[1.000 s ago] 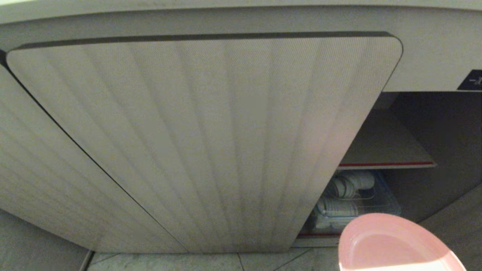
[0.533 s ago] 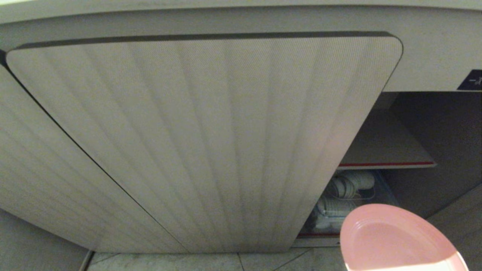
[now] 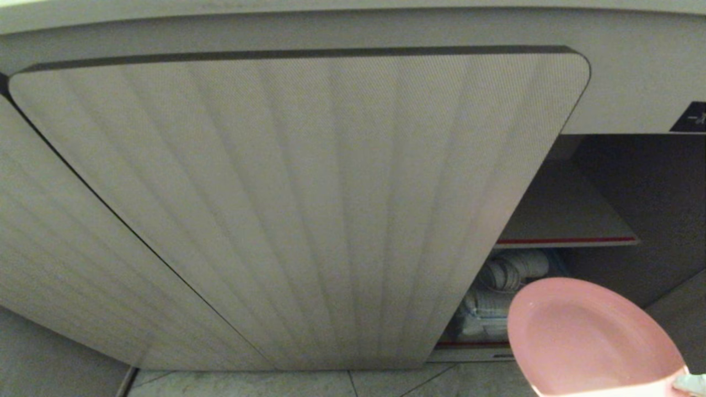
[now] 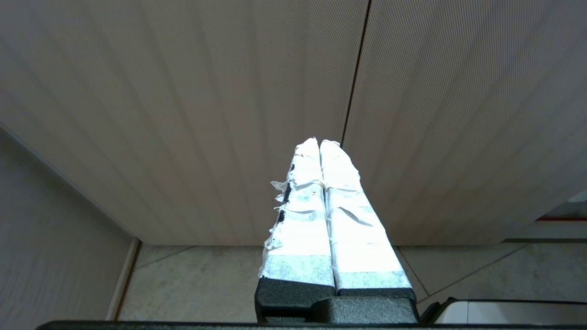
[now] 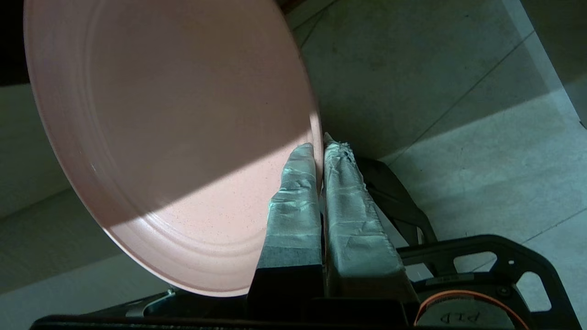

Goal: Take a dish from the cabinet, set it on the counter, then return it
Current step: Put it back into the cabinet

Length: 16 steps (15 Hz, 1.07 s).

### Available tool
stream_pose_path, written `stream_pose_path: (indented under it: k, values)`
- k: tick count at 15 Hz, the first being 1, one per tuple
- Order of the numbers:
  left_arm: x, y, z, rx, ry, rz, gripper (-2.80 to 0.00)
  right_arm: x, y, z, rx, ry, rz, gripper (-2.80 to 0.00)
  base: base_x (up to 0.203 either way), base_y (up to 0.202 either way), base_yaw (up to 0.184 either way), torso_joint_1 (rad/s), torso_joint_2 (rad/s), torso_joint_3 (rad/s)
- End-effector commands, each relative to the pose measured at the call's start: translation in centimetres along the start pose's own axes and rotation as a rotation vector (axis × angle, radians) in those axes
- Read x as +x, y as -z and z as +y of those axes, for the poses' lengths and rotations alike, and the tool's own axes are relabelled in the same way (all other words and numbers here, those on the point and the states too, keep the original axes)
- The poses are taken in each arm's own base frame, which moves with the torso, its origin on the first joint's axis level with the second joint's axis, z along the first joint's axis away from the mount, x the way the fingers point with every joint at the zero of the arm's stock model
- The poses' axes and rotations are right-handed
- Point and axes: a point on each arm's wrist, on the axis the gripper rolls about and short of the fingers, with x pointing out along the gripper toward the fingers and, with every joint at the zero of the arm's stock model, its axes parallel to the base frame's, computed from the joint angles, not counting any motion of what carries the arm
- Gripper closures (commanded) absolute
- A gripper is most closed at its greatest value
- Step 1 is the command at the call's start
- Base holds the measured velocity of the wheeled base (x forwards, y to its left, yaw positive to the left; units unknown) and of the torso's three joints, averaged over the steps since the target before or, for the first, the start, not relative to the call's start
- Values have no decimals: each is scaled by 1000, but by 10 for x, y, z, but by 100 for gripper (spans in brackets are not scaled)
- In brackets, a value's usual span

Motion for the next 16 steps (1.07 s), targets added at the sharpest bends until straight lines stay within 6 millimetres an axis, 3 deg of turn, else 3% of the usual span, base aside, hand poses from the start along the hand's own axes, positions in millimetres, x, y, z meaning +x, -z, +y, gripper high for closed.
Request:
stream_pose_path:
  k: [1,11,16]
  values:
    - [0,0,0,1,0,-1,0,6,-6,-2,22,13,2,0,0,0,0,0,0,0]
    - [0,0,0,-1,0,-1,0,17,-38,-3,149,38,-11,0,0,0,0,0,0,0]
    - [0,0,0,1,0,-1,0,20,-43,-1,196,7,-68,0,0,0,0,0,0,0]
